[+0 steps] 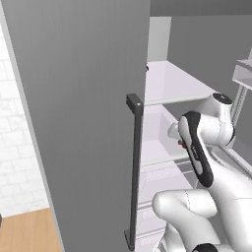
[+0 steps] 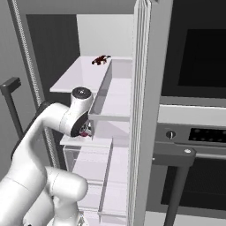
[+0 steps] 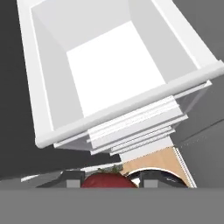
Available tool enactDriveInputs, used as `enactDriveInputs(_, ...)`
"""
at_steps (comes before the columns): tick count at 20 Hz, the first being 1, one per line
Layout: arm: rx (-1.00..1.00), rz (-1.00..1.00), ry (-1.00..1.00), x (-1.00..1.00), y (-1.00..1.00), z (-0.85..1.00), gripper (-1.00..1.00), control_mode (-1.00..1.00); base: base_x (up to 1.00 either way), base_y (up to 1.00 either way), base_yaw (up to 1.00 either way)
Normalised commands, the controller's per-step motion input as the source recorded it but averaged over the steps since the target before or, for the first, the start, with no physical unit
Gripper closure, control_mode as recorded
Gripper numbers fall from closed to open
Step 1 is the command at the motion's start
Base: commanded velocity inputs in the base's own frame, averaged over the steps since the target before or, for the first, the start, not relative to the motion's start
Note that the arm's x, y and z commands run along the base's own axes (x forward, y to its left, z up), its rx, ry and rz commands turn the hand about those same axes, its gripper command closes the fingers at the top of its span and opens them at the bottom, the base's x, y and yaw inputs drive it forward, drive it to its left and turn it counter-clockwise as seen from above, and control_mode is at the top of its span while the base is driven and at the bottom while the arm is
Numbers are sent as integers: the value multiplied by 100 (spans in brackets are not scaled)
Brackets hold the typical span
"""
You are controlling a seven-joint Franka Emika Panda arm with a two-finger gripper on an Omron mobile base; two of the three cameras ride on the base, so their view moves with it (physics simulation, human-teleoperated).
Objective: Take the strawberry from the fridge and place it on top of the pancake, located on the dining counter.
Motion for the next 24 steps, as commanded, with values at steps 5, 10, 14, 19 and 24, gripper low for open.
enactDriveInputs(5,-1,-4,0,-74,24,8,100,-100,0,0,0)
enactDriveInputs(10,-9,1,-1,-4,44,4,100,-100,0,0,0)
enactDriveInputs(14,-1,0,-6,-11,9,6,100,100,-67,21,0)
enactDriveInputs(19,0,0,0,0,0,0,100,100,-100,13,0)
enactDriveInputs(24,0,0,0,0,0,0,100,100,-100,5,-11)
